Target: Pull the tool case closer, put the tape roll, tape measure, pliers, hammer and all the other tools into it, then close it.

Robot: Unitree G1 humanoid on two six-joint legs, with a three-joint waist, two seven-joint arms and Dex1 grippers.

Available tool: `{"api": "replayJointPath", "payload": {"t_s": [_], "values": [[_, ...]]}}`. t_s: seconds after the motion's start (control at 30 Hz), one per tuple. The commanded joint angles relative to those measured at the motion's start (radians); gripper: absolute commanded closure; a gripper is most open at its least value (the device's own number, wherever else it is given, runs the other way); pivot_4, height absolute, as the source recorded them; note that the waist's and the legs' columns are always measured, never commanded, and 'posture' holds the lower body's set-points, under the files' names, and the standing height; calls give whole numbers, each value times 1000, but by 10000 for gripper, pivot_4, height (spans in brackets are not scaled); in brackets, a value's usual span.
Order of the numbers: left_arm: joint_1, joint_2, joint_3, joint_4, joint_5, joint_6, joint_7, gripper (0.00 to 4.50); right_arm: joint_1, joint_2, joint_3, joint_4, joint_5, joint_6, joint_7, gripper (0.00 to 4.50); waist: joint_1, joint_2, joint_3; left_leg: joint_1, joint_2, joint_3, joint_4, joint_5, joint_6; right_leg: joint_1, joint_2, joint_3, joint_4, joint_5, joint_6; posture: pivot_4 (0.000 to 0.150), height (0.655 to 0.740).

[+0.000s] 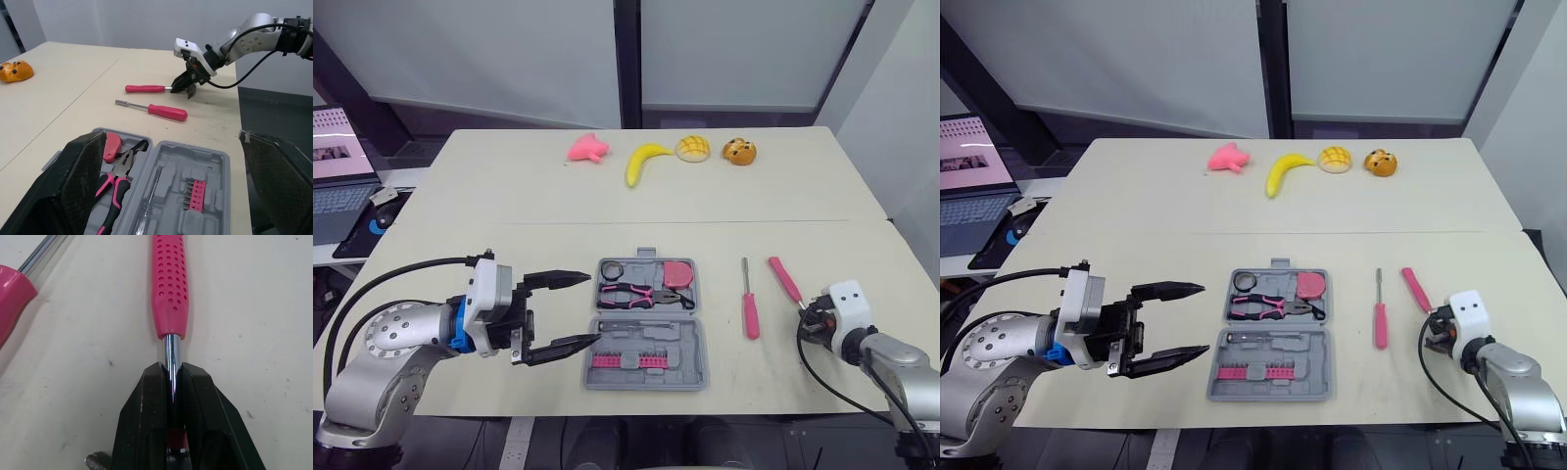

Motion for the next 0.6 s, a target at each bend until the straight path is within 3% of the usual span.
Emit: {"api": "replayJointPath", "payload": {"t_s": [0.03,0.2,0.37,0.6], "values": [[-14,-7,2,-9,3,-50,-33,0,5,-37,-42,-4,10,-39,21,42946,0,0,0,0,0,0,0,0,0,0,0,0,0,0,0,1500,7193],[18,-24,7,10,20,-116,-82,0,16,-103,-40,-20,-1,-110,79,42946,0,0,0,0,0,0,0,0,0,0,0,0,0,0,0,1500,7193],[99,-21,32,105,69,-238,-176,0,48,-322,35,-243,-32,-235,291,42946,-7,6,1,0,0,1,0,0,0,-1,0,1,0,0,0,1500,7193],[137,-2,20,231,133,-351,-260,0,-42,-536,215,-487,-44,-164,506,42946,-3,4,1,0,3,-1,0,0,0,0,3,-1,-1,0,0,1500,7193]]}}
